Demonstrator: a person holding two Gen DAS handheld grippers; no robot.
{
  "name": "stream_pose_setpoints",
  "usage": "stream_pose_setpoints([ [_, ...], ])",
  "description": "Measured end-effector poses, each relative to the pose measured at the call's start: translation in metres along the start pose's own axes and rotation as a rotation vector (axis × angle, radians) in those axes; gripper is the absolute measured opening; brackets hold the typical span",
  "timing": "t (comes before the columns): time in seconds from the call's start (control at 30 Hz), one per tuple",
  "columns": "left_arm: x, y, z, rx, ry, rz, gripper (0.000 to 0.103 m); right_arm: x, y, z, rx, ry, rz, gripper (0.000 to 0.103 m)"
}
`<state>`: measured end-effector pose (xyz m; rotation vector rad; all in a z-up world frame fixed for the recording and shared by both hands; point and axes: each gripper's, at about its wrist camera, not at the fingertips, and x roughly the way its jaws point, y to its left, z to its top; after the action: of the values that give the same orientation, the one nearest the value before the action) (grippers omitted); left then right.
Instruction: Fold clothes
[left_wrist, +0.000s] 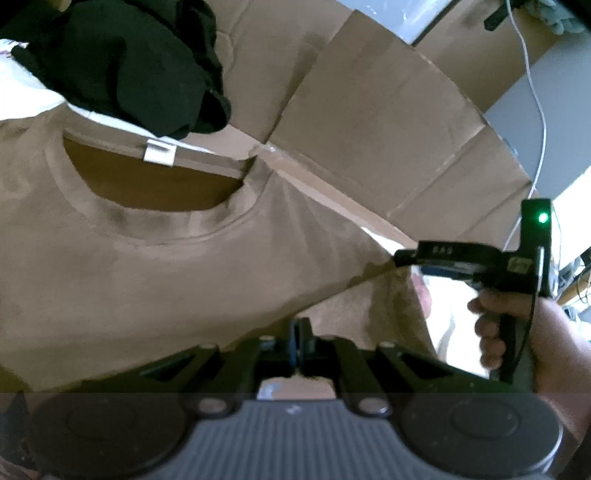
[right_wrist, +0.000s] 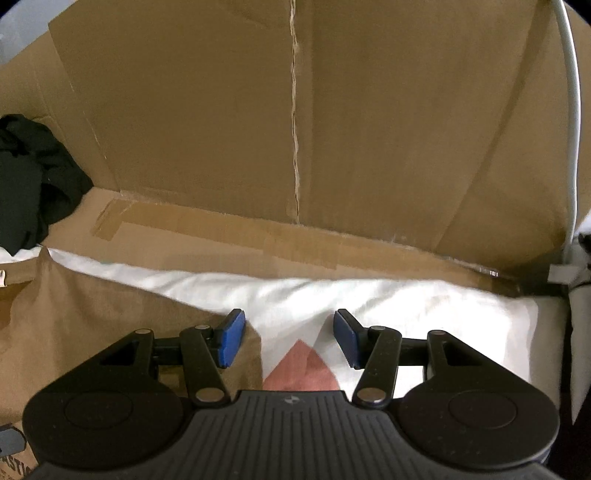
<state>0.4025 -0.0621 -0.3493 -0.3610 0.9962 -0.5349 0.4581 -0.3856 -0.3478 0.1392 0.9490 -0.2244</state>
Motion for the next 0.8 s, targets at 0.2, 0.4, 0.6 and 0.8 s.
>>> stream_pose_setpoints([
  [0.2,0.005,0.005,-0.001,-0.029,0.009,-0.007,0.002,-0.027,-0.015,0.003,0.067,-0.07,0.041,0.057],
  [0.4,0.006,0.003,-0.001,-0.027,0.007,-0.001,0.002,-0.025,-0.005,-0.008,0.006,-0.012,0.073,0.057],
  [0.6,0.003,0.002,-0.002,0.012,0.002,0.008,0.002,-0.002,0.006,-0.012,-0.053,0.02,-0.016,0.056],
  [0.8,0.01,0.008,0.008,-0.008,0.025,0.01,0.009,-0.017,0.002,-0.012,-0.003,-0.023,0.006,0.056],
])
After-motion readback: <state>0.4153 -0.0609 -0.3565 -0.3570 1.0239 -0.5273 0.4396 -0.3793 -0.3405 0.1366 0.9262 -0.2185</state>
